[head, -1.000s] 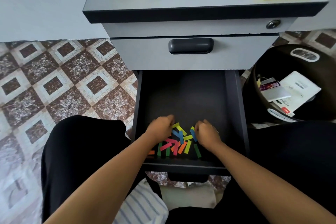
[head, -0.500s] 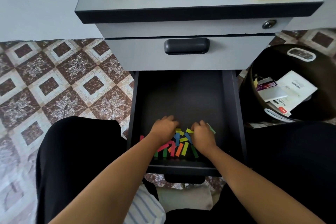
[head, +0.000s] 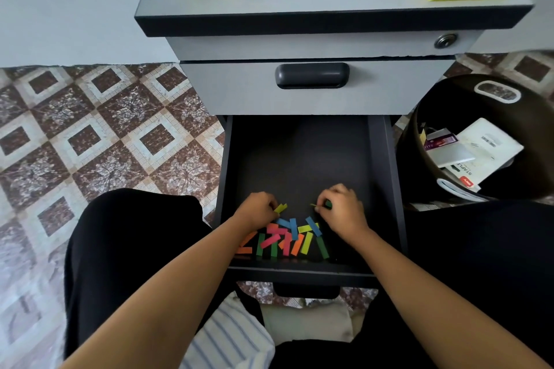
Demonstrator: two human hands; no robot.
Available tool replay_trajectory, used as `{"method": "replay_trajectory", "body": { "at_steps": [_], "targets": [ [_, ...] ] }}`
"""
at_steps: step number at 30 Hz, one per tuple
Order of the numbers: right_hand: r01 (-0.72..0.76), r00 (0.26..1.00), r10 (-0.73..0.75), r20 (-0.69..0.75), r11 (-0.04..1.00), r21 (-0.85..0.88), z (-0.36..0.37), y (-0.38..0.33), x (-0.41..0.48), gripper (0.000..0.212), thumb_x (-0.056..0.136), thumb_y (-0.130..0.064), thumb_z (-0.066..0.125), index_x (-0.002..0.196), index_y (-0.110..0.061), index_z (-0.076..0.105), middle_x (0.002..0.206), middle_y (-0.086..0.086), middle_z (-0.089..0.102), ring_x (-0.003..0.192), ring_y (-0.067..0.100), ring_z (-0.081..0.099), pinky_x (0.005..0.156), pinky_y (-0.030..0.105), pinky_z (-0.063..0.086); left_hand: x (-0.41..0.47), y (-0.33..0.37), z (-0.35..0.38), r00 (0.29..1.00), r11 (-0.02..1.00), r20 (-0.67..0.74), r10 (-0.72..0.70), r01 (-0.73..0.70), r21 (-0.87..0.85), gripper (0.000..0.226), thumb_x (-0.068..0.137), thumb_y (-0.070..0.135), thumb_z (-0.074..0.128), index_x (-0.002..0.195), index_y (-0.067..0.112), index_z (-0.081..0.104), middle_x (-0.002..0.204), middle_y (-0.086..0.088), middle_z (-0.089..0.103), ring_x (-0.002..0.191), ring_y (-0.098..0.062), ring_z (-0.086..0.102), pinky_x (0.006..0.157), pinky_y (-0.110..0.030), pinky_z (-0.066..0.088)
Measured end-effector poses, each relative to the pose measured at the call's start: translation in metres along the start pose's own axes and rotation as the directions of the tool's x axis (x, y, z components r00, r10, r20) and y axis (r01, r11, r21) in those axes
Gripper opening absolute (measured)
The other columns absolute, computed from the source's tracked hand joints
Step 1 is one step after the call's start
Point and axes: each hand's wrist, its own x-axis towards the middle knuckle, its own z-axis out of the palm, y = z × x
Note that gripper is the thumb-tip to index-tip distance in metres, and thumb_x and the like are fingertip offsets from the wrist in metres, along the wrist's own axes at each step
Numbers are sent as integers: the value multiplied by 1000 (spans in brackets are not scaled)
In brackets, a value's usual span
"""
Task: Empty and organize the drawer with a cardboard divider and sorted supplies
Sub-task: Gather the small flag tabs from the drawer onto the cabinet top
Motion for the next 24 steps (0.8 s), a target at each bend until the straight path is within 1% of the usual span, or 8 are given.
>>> {"method": "replay_trajectory", "body": {
  "at_steps": [2, 4, 7, 11, 14, 18, 21, 24],
  "targets": [
    [90, 991, -94, 93, 995, 49, 0, -7, -1, 5, 87, -23, 63, 90, -19, 63, 97, -6, 53, 98, 15, 52, 82, 31, 43, -1, -5, 1, 999, 998, -3, -43, 43, -44, 22, 83, 19, 68, 102, 9, 68, 100, -9, 67, 88, -20, 61, 73, -29, 49],
    [180, 945, -184, 271, 983, 40, 2, -13, -4, 6, 88, -20, 62, 94, -20, 63, 91, -8, 56, 91, 14, 57, 77, 28, 47, -3, -8, 2, 998, 995, -5, -70, 70, -70, 20, 82, 21, 69, 99, 10, 67, 98, -8, 66, 84, -17, 58, 70, -28, 47],
    [259, 892, -223, 394, 965, -40, 12, -12, -6, 21, 90, -16, 55, 108, -22, 62, 95, 0, 63, 88, 18, 59, 74, 31, 48, -4, -11, 4, 995, 987, -4, -95, 93, -132, 18, 82, 21, 70, 96, 10, 66, 98, -8, 66, 82, -14, 56, 69, -25, 45],
    [337, 882, -264, 390, 933, -130, 19, -9, -4, 29, 92, -19, 52, 121, -21, 58, 110, 3, 62, 100, 20, 58, 79, 32, 46, -5, -14, 5, 993, 980, 6, -116, 115, -165, 16, 84, 17, 67, 97, 7, 67, 100, -11, 67, 90, -20, 61, 76, -29, 49],
    [371, 888, -276, 369, 902, -219, 21, -10, -4, 27, 94, -19, 49, 120, -16, 57, 114, 5, 57, 107, 22, 54, 89, 37, 47, -6, -13, 5, 992, 979, 11, -123, 123, -160, 16, 86, 14, 63, 99, 6, 67, 101, -12, 67, 95, -22, 62, 76, -29, 48],
    [351, 904, -253, 344, 899, -261, 27, -10, -4, 18, 92, -11, 48, 108, -11, 57, 109, 7, 53, 103, 24, 52, 83, 36, 47, -7, -12, 7, 992, 977, 4, -129, 128, -168, 13, 85, 11, 61, 97, 6, 66, 101, -13, 66, 90, -22, 60, 76, -30, 48],
    [339, 903, -250, 348, 915, -221, 23, -8, -4, 12, 92, -11, 47, 101, -11, 56, 106, 7, 57, 101, 23, 52, 82, 34, 45, -7, -13, 8, 993, 977, -1, -120, 118, -176, 12, 85, 10, 60, 96, 7, 66, 101, -12, 66, 85, -18, 57, 74, -28, 47],
    [216, 925, -172, 338, 972, -95, 13, -2, -1, 7, 91, -17, 53, 97, -16, 56, 97, 4, 60, 91, 20, 56, 77, 33, 48, -7, -13, 7, 994, 974, -15, -108, 103, -201, 11, 86, 11, 60, 95, 9, 65, 100, -10, 66, 84, -15, 56, 72, -25, 46]
  ]
}}
